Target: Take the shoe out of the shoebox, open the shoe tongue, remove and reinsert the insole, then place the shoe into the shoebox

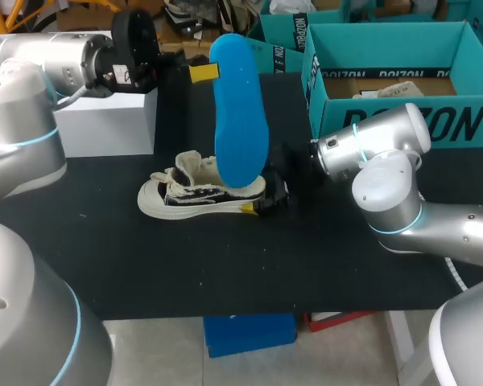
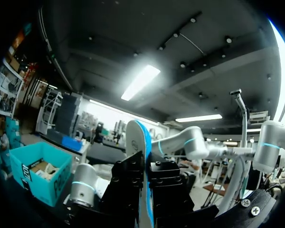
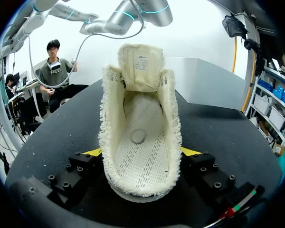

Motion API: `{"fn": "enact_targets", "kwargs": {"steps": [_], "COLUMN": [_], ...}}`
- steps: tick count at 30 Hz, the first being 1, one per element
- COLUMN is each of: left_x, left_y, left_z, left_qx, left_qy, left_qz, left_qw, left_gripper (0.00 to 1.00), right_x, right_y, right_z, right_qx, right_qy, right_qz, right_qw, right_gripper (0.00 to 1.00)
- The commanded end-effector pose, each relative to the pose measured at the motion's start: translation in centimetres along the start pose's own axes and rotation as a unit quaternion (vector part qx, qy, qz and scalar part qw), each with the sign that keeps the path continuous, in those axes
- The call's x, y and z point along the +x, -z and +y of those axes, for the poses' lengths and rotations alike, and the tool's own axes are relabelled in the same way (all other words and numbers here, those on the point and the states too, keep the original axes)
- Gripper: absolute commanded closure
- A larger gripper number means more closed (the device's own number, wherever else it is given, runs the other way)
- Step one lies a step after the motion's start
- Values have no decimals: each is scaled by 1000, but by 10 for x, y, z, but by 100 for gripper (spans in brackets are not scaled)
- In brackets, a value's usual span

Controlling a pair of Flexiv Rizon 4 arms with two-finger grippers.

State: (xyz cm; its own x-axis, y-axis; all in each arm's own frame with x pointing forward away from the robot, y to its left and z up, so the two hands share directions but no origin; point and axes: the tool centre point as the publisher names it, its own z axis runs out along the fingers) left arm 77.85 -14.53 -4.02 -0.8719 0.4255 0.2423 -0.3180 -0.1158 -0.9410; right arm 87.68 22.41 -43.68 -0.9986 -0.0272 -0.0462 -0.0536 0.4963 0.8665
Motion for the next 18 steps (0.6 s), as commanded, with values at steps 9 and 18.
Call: {"fn": "enact_targets", "kwargs": {"steps": [9, 18], "left_x": [12, 13], "left_y": [-4, -5], "left_z": [-19, -19], "left_qx": [-12, -15], "left_qy": [-10, -9], "left_qz": [7, 10], "left_qw": [1000, 1000], "left_gripper": [100, 100], "right_x": [0, 0], "right_y": [-1, -1], "right_z": [-1, -1], "right_qx": [1, 1], "right_qy": [0, 0], "right_qz": [0, 0], "right_qw": [1000, 1000], "right_gripper": [100, 100]}}
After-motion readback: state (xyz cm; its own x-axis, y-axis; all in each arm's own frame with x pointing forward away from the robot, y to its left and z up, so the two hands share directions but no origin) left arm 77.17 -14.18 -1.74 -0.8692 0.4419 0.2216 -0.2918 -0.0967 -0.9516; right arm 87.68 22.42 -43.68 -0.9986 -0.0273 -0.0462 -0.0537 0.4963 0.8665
